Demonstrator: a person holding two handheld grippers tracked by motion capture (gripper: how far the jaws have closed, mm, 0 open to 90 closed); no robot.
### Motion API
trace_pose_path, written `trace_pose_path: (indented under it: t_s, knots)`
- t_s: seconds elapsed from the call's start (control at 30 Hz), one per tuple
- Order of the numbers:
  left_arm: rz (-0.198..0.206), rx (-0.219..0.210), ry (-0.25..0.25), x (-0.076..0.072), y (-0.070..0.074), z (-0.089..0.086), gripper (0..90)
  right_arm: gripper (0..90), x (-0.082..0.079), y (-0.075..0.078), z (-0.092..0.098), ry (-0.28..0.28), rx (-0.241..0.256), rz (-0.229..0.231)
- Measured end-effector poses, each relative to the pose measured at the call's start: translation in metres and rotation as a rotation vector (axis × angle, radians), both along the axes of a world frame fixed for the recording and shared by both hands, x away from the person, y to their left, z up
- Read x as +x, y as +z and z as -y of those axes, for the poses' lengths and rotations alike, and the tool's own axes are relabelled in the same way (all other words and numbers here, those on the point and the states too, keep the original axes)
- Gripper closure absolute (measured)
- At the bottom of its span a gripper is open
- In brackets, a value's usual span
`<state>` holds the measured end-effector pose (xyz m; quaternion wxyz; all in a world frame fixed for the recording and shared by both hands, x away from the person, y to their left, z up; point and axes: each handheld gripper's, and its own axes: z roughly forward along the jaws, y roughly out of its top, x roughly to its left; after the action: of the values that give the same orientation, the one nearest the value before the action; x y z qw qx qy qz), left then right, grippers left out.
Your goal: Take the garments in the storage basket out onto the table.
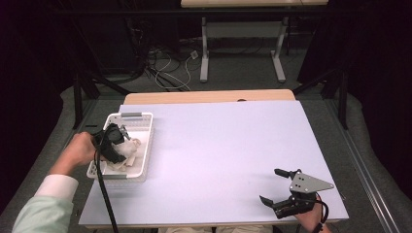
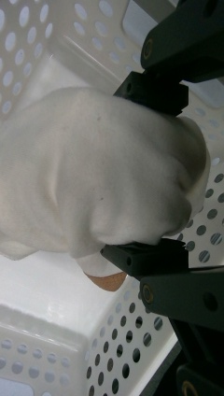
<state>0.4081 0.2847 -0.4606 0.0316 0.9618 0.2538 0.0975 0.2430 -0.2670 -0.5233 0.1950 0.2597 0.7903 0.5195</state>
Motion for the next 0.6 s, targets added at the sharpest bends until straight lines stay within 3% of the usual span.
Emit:
trace_pose_path:
  t_s: [0.6]
  knots:
    - [0.028, 0.023, -0.015, 0.004, 0.018, 0.0, 41.4, 0.3, 0.0, 0.0, 0.0, -0.001, -0.002, -0.001]
